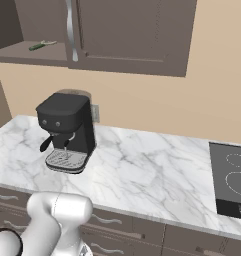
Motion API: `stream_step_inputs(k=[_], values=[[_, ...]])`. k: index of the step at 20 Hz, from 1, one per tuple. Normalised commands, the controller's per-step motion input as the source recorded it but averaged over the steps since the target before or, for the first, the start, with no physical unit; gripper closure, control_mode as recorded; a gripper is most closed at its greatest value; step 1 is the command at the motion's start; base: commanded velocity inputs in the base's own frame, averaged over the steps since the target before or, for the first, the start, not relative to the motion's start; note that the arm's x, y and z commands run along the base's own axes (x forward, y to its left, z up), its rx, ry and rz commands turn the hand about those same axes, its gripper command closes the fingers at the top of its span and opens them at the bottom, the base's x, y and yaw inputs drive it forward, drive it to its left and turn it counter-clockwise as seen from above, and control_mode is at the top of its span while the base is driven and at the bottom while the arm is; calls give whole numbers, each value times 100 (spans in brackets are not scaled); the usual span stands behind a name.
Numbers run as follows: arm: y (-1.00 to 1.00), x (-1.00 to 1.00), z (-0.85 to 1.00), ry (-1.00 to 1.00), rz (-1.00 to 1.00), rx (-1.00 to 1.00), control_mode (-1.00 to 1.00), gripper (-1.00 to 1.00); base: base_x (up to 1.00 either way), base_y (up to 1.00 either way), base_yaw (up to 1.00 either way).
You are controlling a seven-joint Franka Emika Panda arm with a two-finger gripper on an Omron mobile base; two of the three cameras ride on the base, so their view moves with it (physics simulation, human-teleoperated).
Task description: Pick the candle and candle from the dining table and place them in the open cabinet. Close the cabinet after placing the objects.
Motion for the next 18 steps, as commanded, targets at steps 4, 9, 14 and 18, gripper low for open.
stream_step_inputs(k=[4, 9, 14, 18], values=[[41, 24, -1, 3, -16, 0, -100, -100, 0, 0, 0], [34, 19, 0, 0, -9, 0, -100, -100, 0, 0, 0], [22, 32, -2, 0, -9, 0, -100, -100, 0, 0, 0], [9, 28, 0, 0, -3, 0, -100, -100, 0, 0, 0]])
